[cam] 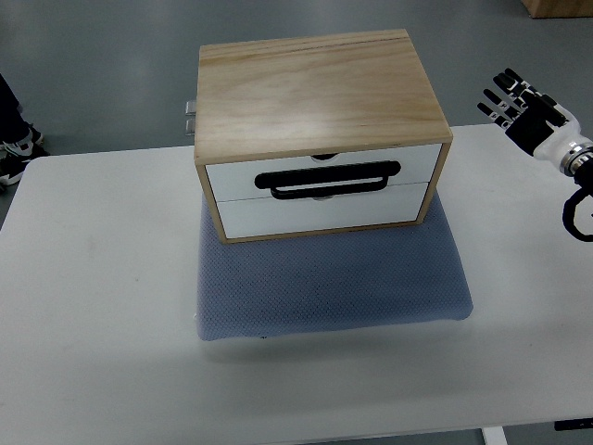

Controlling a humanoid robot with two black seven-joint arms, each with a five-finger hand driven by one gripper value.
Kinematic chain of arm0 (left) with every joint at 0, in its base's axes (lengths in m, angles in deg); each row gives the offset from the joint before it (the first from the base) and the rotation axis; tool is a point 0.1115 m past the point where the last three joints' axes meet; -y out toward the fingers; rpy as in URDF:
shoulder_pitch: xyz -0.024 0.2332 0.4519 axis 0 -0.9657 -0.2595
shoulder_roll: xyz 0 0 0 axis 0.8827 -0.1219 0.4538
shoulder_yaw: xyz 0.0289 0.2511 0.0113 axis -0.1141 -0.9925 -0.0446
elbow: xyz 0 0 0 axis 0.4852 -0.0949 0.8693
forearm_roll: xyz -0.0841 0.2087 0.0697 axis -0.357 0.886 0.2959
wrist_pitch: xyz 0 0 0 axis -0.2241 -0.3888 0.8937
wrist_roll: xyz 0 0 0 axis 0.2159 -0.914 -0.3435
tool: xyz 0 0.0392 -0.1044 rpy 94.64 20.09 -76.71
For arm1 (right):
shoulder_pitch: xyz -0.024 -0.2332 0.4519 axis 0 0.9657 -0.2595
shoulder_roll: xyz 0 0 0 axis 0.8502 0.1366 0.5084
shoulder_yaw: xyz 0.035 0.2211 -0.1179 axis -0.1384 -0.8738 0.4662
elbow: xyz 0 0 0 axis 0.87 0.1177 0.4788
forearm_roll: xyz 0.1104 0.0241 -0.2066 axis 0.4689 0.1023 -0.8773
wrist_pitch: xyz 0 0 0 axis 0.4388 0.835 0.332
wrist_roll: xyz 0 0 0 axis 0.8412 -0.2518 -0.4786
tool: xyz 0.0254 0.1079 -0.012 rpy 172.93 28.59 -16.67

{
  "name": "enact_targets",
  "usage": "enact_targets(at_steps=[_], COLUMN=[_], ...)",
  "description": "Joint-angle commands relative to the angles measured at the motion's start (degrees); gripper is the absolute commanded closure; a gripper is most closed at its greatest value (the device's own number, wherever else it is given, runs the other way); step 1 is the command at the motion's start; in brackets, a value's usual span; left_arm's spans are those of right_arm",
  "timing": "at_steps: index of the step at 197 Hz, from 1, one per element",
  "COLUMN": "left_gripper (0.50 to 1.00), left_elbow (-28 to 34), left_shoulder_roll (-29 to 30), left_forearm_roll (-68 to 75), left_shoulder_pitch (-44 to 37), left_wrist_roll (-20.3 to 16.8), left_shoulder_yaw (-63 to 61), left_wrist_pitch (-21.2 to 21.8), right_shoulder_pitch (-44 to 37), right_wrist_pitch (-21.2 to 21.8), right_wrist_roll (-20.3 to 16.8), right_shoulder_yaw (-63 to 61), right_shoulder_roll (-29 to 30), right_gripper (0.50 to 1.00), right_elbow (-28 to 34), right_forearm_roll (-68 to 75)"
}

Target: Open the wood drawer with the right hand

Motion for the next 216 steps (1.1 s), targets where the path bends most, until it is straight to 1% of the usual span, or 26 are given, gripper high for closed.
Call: enact_targets(at_steps=[1, 28, 53, 63, 77, 89, 110, 116, 125, 135, 154, 168, 179, 192, 194, 203, 207, 216], left_gripper=[0.5, 0.5, 0.5, 0.5, 0.5, 0.5, 0.5, 0.5, 0.5, 0.5, 0.5, 0.5, 0.5, 0.5, 0.5, 0.5, 0.5, 0.5], left_elbow=[-0.1, 0.0, 0.0, 0.0, 0.0, 0.0, 0.0, 0.0, 0.0, 0.0, 0.0, 0.0, 0.0, 0.0, 0.0, 0.0, 0.0, 0.0], left_shoulder_roll=[0.0, 0.0, 0.0, 0.0, 0.0, 0.0, 0.0, 0.0, 0.0, 0.0, 0.0, 0.0, 0.0, 0.0, 0.0, 0.0, 0.0, 0.0], left_forearm_roll=[0.0, 0.0, 0.0, 0.0, 0.0, 0.0, 0.0, 0.0, 0.0, 0.0, 0.0, 0.0, 0.0, 0.0, 0.0, 0.0, 0.0, 0.0], left_shoulder_pitch=[0.0, 0.0, 0.0, 0.0, 0.0, 0.0, 0.0, 0.0, 0.0, 0.0, 0.0, 0.0, 0.0, 0.0, 0.0, 0.0, 0.0, 0.0], left_wrist_roll=[0.0, 0.0, 0.0, 0.0, 0.0, 0.0, 0.0, 0.0, 0.0, 0.0, 0.0, 0.0, 0.0, 0.0, 0.0, 0.0, 0.0, 0.0], left_shoulder_yaw=[0.1, 0.1, 0.1, 0.1, 0.1, 0.1, 0.1, 0.1, 0.1, 0.1, 0.1, 0.1, 0.1, 0.1, 0.1, 0.1, 0.1, 0.1], left_wrist_pitch=[0.0, 0.0, 0.0, 0.0, 0.0, 0.0, 0.0, 0.0, 0.0, 0.0, 0.0, 0.0, 0.0, 0.0, 0.0, 0.0, 0.0, 0.0], right_shoulder_pitch=[-0.1, -0.7, -0.8, -0.7, -0.3, -0.1, 0.0, 0.0, 0.0, 0.0, -0.8, -1.5, -2.5, -3.7, -3.7, -4.3, -4.4, -5.5], right_wrist_pitch=[0.1, 0.4, 2.3, 3.0, 3.5, 3.9, 5.2, 5.4, 5.9, 6.2, 7.1, 7.1, 7.2, 7.3, 7.3, 7.3, 7.3, 7.2], right_wrist_roll=[0.7, 3.0, 3.1, 3.1, 3.4, 4.6, 10.1, 11.1, 13.2, 14.5, 17.2, 18.8, 19.4, 19.9, 19.9, 20.6, 20.7, 22.0], right_shoulder_yaw=[-0.3, 0.0, 0.0, 0.0, 0.0, 0.2, 1.5, 1.9, 3.2, 4.8, 9.1, 10.2, 10.3, 11.1, 11.1, 12.6, 12.9, 14.8], right_shoulder_roll=[-2.6, -5.8, -7.0, -8.4, -11.2, -14.7, -18.2, -18.8, -21.1, -23.0, -27.4, -30.7, -32.0, -34.0, -34.0, -36.9, -37.5, -39.9], right_gripper=[0.556, 0.556, 0.556, 0.556, 0.556, 0.556, 0.558, 0.558, 0.558, 0.558, 0.558, 0.558, 0.558, 0.558, 0.558, 0.558, 0.558, 0.558], right_elbow=[0.0, 0.1, 0.1, 0.3, 2.0, 5.6, 11.2, 12.4, 15.3, 17.8, 24.3, 29.0, 31.6, 36.9, 36.9, 41.6, 42.6, 46.9], right_forearm_roll=[-4.7, -6.9, -7.3, -8.6, -11.0, -13.4, -18.9, -19.7, -21.3, -22.3, -24.3, -26.0, -27.8, -32.0, -32.0, -35.3, -35.9, -38.8])
